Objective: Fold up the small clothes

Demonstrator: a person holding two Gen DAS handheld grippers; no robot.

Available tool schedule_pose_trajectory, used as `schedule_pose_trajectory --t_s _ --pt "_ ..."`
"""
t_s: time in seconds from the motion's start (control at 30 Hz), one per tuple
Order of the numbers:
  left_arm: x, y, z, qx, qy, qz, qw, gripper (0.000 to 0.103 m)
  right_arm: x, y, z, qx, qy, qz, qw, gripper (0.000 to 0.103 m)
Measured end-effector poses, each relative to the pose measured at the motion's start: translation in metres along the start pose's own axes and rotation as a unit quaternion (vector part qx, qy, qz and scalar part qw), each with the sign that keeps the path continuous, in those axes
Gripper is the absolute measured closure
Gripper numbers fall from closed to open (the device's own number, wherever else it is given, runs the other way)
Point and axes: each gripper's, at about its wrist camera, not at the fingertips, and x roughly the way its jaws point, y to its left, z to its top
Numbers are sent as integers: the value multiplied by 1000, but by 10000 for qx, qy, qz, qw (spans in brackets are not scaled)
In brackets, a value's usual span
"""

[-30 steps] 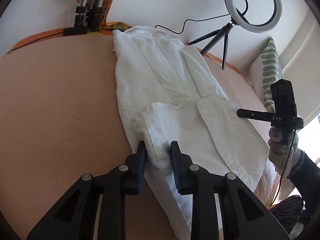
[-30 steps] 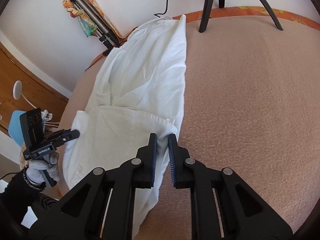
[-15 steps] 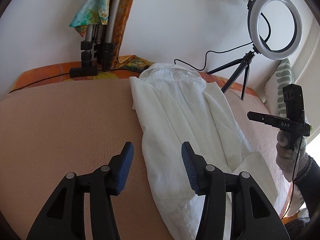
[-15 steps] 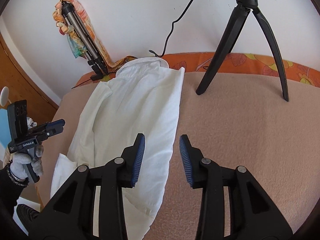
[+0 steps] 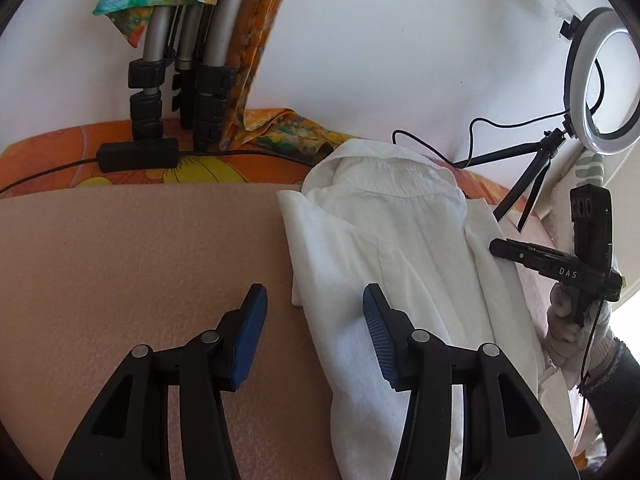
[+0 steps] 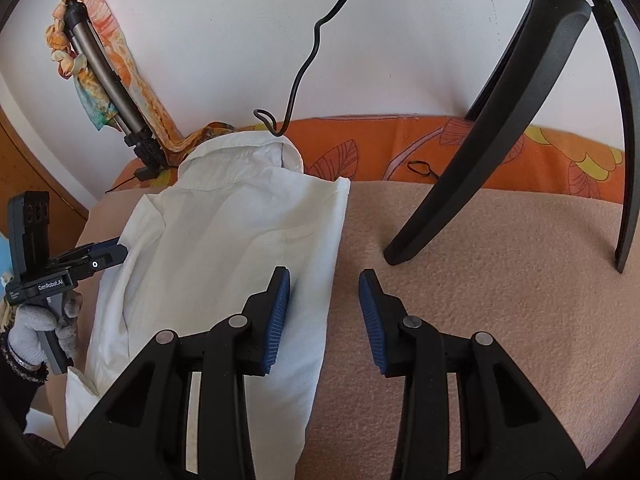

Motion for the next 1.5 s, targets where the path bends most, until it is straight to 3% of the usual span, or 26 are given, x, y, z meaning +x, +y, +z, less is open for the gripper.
schedule_pose_trajectory --t_s 0.17,0.23,0.27,0.37,0.67,0.97,1.3,1.5 --pt "11 1 10 -169 -155 -169 9996 58 6 4 6 -116 -30 -3 9999 66" --pt "16 0 9 -265 -190 -341 9989 77 10 4 6 -144 0 31 9999 86" --pt "19 -1 8 -260 -155 -337 9990 95 12 7 5 -188 25 1 9998 90" --pt "17 -10 9 -84 -239 -214 9995 99 14 18 4 -453 -49 -244 9987 96" --pt "-30 -24 15 103 -679 -304 9972 100 -37 34 12 -728 -583 -163 9955 100" --pt "-98 -63 -6 595 -1045 -410 9919 100 -110 52 -7 -980 -987 -132 9902 100" --pt "-162 -110 -81 1236 -1219 -232 9845 100 -182 65 -85 -1072 -1080 -155 9882 100" --pt "-171 -119 -142 1414 -964 -77 9852 100 -192 66 -144 -1020 -873 -214 9907 100"
